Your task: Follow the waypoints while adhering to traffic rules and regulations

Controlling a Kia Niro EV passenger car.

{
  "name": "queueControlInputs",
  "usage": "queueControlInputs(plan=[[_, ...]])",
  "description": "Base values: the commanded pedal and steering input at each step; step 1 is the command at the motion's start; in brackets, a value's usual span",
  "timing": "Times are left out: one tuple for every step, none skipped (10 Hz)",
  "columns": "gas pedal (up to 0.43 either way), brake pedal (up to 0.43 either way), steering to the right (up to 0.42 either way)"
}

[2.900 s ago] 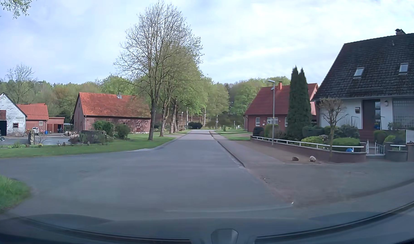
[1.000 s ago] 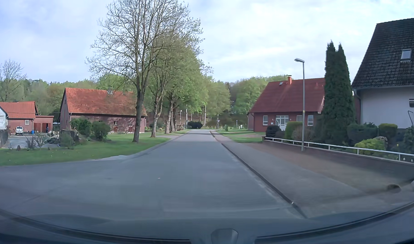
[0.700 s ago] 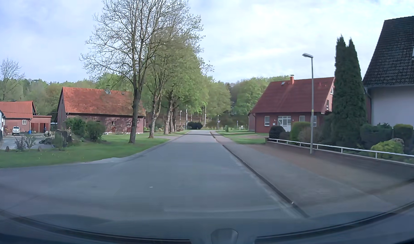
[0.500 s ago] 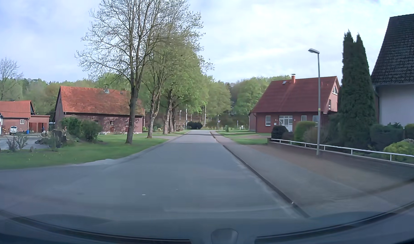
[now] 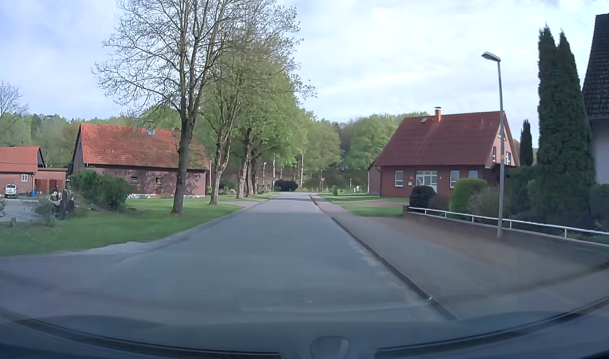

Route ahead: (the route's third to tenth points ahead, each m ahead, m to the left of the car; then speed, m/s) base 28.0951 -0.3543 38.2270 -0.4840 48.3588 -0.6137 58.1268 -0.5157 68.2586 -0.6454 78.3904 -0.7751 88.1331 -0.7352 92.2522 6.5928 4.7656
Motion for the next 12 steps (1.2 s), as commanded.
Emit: queueControlInputs(plan=[[0.110,0.000,-0.003],[0.118,0.000,-0.006],[0.130,0.000,-0.009],[0.138,0.000,-0.010],[0.138,0.000,-0.010],[0.138,0.000,-0.009],[0.138,0.000,-0.010],[0.138,0.000,-0.009],[0.138,0.000,-0.008],[0.138,0.000,-0.008],[0.130,0.000,-0.008],[0.130,0.000,-0.008]])
